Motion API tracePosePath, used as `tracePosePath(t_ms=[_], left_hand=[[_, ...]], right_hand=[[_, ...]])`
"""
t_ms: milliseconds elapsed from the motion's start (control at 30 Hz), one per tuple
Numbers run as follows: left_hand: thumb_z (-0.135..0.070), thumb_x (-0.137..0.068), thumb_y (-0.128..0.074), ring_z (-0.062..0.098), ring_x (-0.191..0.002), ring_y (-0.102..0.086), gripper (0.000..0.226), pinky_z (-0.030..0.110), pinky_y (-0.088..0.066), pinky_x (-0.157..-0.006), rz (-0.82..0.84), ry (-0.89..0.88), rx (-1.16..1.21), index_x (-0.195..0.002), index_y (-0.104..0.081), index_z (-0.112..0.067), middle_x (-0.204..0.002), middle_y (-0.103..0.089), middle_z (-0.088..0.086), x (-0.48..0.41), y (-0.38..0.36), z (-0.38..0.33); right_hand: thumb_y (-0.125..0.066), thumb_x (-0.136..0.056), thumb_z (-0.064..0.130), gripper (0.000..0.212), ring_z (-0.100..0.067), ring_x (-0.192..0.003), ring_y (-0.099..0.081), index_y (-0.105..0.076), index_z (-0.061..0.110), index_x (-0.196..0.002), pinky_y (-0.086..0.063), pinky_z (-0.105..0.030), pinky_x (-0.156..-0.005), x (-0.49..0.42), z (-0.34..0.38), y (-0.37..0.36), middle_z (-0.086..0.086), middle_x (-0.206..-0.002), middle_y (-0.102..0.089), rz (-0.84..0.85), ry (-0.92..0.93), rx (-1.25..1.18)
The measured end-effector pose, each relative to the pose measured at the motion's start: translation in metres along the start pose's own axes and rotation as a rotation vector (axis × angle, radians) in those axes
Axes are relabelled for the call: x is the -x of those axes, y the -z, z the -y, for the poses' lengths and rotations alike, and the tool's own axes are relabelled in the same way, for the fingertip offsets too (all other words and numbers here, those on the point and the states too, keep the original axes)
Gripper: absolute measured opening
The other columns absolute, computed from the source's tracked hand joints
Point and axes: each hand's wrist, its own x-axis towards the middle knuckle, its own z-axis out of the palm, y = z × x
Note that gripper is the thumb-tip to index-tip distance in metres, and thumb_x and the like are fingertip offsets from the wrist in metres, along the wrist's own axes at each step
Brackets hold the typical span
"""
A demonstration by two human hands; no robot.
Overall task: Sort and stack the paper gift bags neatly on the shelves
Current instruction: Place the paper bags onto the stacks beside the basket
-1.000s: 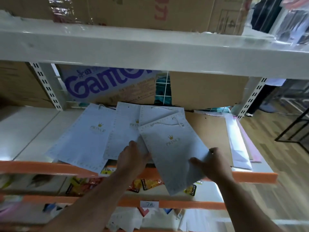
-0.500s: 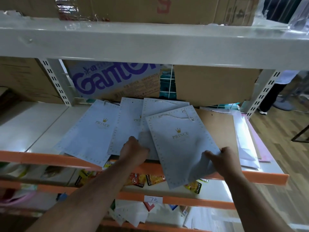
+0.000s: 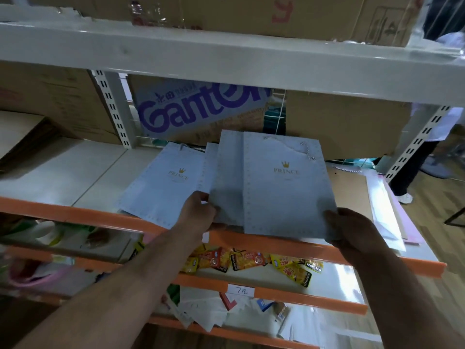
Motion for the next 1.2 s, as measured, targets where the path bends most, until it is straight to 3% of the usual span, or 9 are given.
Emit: tracePosePath(t_ms=[133, 300, 433, 533, 600, 733, 867, 1033, 1200], left_hand=[[0.008, -0.093, -0.048, 0.036, -0.083, -0.070, 0.024, 0.045, -0.063, -0.068, -0.034, -0.048, 0.035, -0.107, -0.054, -0.010, -0.112, -0.060, 0.019, 0.007, 0.048, 0.000], [0.011, -0.091, -0.053, 0.034, -0.075, -0.066, 0.019, 0.029, -0.056, -0.048, -0.084, -0.066, 0.161, -0.103, -0.052, -0.003, -0.104, -0.062, 0.025, 0.026, 0.129, 0.009], [0.017, -0.083, -0.057, 0.036, -0.073, -0.064, 0.023, 0.033, -0.055, -0.045, -0.126, -0.086, 0.209, -0.096, -0.055, -0.001, -0.100, -0.064, 0.023, 0.048, 0.212, 0.020], [0.016, -0.086, -0.058, 0.033, -0.069, -0.067, 0.024, 0.039, -0.060, -0.052, -0.178, -0.064, 0.262, -0.103, -0.053, 0.000, -0.100, -0.065, 0.018, 0.064, 0.285, 0.032], [0.014, -0.088, -0.058, 0.031, -0.065, -0.064, 0.026, 0.035, -0.058, -0.050, -0.233, -0.054, 0.256, -0.108, -0.051, 0.000, -0.105, -0.063, 0.020, 0.073, 0.332, 0.041], [0.007, -0.094, -0.056, 0.030, -0.076, -0.067, 0.022, 0.032, -0.055, -0.049, -0.343, -0.031, 0.252, -0.112, -0.052, -0.004, -0.111, -0.060, 0.016, 0.087, 0.417, 0.061], [0.007, -0.094, -0.056, 0.034, -0.077, -0.067, 0.024, 0.030, -0.052, -0.046, -0.424, -0.023, 0.305, -0.113, -0.051, -0.006, -0.115, -0.061, 0.021, 0.096, 0.490, 0.080], [0.003, -0.096, -0.055, 0.025, -0.061, -0.063, 0.025, 0.039, -0.056, -0.063, -0.547, -0.007, 0.374, -0.119, -0.054, -0.005, -0.096, -0.064, 0.014, 0.092, 0.564, 0.091], [0.005, -0.093, -0.057, 0.029, -0.087, -0.069, 0.026, 0.026, -0.055, -0.049, -0.640, -0.033, 0.396, -0.116, -0.056, -0.005, -0.115, -0.063, 0.017, 0.065, 0.628, 0.098]], right_hand=[[-0.058, -0.094, 0.002, 0.010, -0.034, -0.095, -0.060, -0.064, 0.007, -0.101, -0.049, -0.038, -0.073, 0.030, 0.014, -0.048, -0.020, -0.107, -0.065, 0.028, 0.040, -0.076], [-0.062, -0.092, 0.000, 0.012, -0.020, -0.075, -0.066, -0.064, 0.011, -0.087, -0.054, -0.035, -0.066, 0.092, 0.023, -0.134, -0.002, -0.076, -0.073, 0.061, 0.109, -0.145], [-0.066, -0.092, 0.007, 0.009, -0.034, -0.100, -0.067, -0.064, 0.011, -0.100, -0.055, -0.046, -0.091, 0.131, 0.009, -0.202, -0.010, -0.103, -0.069, 0.042, 0.106, -0.131], [-0.062, -0.096, 0.012, 0.008, -0.033, -0.116, -0.058, -0.065, 0.018, -0.101, -0.050, -0.037, -0.082, 0.165, 0.000, -0.259, -0.009, -0.114, -0.064, 0.062, 0.052, -0.156], [-0.059, -0.098, 0.008, 0.014, -0.028, -0.102, -0.062, -0.063, 0.019, -0.090, -0.051, -0.038, -0.075, 0.185, -0.009, -0.297, -0.005, -0.101, -0.065, 0.086, 0.077, -0.137], [-0.056, -0.099, 0.006, 0.010, -0.016, -0.080, -0.066, -0.063, 0.013, -0.097, -0.055, -0.038, -0.076, 0.222, -0.025, -0.369, -0.001, -0.091, -0.068, 0.206, 0.077, -0.064], [-0.055, -0.100, 0.007, 0.010, -0.026, -0.084, -0.063, -0.060, 0.012, -0.093, -0.053, -0.044, -0.075, 0.239, -0.037, -0.439, -0.011, -0.099, -0.065, 0.282, 0.081, 0.028], [-0.053, -0.101, 0.007, 0.014, -0.024, -0.077, -0.062, -0.058, 0.013, -0.090, -0.048, -0.037, -0.062, 0.250, -0.043, -0.520, -0.008, -0.093, -0.065, 0.375, 0.082, 0.038], [-0.053, -0.101, 0.006, 0.014, -0.026, -0.074, -0.063, -0.058, 0.012, -0.089, -0.053, -0.038, -0.068, 0.245, -0.046, -0.603, -0.011, -0.091, -0.066, 0.439, 0.088, 0.058]])
